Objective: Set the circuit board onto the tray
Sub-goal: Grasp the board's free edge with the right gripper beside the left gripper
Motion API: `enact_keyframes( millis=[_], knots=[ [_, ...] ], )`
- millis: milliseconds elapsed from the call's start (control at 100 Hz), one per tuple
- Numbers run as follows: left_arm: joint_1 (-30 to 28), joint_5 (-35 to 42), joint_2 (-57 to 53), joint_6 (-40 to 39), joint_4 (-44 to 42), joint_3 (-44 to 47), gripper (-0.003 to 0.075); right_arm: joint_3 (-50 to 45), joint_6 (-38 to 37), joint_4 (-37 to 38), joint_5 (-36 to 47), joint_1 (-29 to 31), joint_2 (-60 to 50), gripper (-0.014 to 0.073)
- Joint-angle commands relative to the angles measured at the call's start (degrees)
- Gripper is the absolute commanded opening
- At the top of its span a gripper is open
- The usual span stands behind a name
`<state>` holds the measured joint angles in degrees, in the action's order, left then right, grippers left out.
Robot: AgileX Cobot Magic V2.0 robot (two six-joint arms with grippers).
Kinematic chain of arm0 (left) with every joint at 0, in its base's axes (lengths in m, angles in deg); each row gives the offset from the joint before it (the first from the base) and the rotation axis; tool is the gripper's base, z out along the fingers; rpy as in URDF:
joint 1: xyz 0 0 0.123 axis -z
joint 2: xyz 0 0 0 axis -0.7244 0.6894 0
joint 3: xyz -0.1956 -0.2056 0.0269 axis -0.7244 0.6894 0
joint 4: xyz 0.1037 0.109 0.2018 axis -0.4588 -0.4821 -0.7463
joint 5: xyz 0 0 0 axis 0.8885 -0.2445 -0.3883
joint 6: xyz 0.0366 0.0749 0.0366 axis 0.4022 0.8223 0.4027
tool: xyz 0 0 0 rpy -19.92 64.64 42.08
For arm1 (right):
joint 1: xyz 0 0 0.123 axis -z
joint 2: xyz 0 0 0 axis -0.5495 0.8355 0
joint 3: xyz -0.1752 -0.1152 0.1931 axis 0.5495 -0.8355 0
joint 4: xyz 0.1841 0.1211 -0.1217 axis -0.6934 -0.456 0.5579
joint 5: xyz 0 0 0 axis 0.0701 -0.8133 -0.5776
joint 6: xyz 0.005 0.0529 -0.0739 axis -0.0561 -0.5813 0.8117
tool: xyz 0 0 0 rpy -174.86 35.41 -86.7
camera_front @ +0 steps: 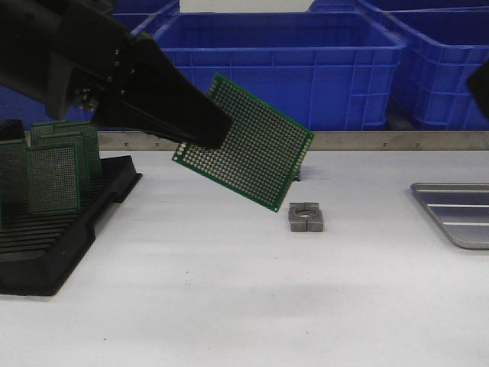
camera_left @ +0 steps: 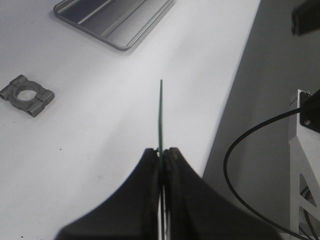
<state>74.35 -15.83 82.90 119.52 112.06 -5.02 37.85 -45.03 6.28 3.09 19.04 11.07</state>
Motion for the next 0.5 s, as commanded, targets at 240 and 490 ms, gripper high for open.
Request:
enact_keyframes(
  millis=[240,490],
  knots=[
    [0.5,-1.8,-1.5,-0.4,3.3,-1.8,-0.002,6.5,38.2,-17.8,-4.6,-3.8,12.8,0.0515],
    [0.5,-1.8,-1.5,-0.4,3.3,-1.8,-0.002,13.4,41.5,-18.1,-7.1,-3.8,23.2,0.0515]
  ],
)
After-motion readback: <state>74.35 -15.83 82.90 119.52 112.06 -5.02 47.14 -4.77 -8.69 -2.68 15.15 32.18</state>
